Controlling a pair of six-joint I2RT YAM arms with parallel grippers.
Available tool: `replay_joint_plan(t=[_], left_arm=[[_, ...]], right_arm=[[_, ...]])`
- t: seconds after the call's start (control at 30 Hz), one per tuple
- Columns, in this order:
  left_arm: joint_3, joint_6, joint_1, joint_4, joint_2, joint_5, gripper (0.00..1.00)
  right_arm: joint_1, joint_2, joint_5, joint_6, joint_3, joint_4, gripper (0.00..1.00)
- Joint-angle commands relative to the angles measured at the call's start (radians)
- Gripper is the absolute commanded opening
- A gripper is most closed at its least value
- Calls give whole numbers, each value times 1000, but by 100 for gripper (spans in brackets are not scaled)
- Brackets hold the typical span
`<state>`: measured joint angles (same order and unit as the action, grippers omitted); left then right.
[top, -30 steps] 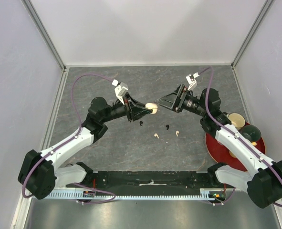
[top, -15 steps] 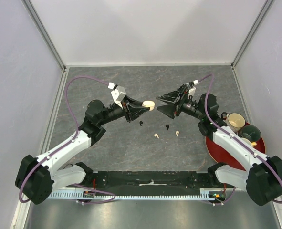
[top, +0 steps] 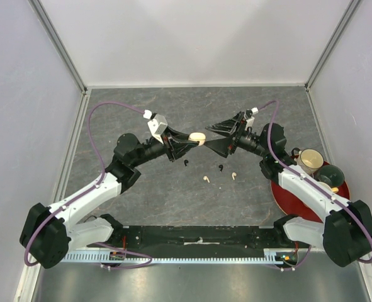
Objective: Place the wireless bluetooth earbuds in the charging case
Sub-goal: Open the charging case.
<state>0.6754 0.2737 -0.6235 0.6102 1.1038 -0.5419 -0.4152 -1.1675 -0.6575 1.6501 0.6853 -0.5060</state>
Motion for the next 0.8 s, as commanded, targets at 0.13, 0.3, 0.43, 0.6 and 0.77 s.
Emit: replay_joint_plan(t=[0.13, 0.3, 0.43, 0.6, 0.77], left_arm=[[19, -53, -22, 79, 28, 34, 2], [30, -56, -35, 79, 44, 37, 2], [32, -60, -39, 82, 48, 49, 2], [32, -64, -41, 83, 51, 65, 2], [30, -67, -44, 92, 57, 80, 2]], right_arm=[[-14, -21, -37, 66, 34, -28, 87], [-22, -47, -48, 126, 13, -118, 85], [-31, -57, -50, 151, 5, -161, 81], [-40, -60, -50, 157, 11, -157, 76], [-51, -66, -48, 162, 7, -150, 75]])
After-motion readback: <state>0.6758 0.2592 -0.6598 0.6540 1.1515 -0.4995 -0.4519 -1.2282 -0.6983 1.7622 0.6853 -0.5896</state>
